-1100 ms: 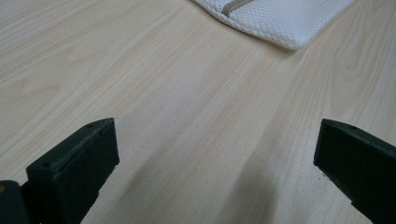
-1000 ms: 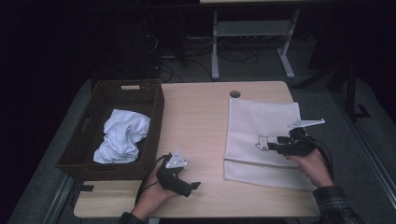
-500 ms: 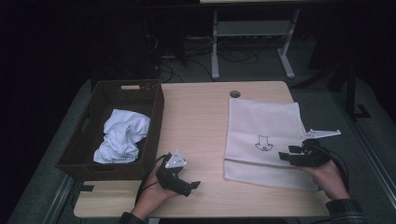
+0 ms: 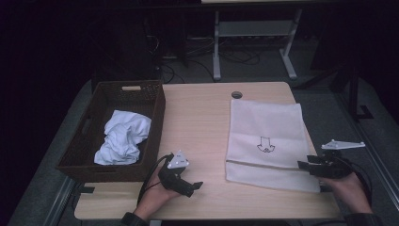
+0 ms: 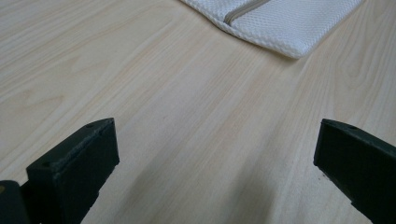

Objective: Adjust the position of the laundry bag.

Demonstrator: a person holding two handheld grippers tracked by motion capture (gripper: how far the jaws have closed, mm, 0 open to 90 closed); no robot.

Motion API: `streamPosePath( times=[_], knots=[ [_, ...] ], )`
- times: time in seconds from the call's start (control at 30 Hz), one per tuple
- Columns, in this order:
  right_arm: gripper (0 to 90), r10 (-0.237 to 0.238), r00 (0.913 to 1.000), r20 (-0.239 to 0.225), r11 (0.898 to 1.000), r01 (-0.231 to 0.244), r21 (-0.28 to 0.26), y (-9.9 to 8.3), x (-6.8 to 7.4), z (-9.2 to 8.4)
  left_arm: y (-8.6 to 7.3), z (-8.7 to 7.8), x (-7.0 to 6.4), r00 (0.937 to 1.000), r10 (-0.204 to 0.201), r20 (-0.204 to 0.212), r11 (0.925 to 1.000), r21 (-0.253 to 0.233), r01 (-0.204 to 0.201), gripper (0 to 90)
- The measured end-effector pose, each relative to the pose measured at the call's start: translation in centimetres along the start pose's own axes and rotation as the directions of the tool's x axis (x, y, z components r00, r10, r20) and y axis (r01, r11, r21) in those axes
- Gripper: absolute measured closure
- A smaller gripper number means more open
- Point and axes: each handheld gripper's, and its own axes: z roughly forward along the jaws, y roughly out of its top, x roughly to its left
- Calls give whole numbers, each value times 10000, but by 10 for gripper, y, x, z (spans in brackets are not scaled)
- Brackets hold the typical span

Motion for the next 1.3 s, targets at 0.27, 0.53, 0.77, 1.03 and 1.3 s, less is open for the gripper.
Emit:
streamPosePath(
  times=[0.27,0.53,0.77,1.03,1.3],
  knots=[
    [480,454,9977,494,9989,-457,48,-19,-18,-14,4,4,0,9999,97,101,10000,3,-97,0],
    [656,656,9935,934,9976,-675,167,-28,-27,-22,5,5,0,9998,158,129,9999,12,-158,0],
    [892,773,9940,768,9952,-816,544,-33,-33,-18,6,7,0,9997,192,158,9998,1,-192,0],
    [894,787,9958,459,9938,-820,754,-33,-33,-15,7,7,0,9997,208,161,9998,25,-208,0],
    [895,845,9964,43,9944,-846,639,-31,-30,-15,7,7,0,9996,218,158,9998,35,-219,0]
  ],
)
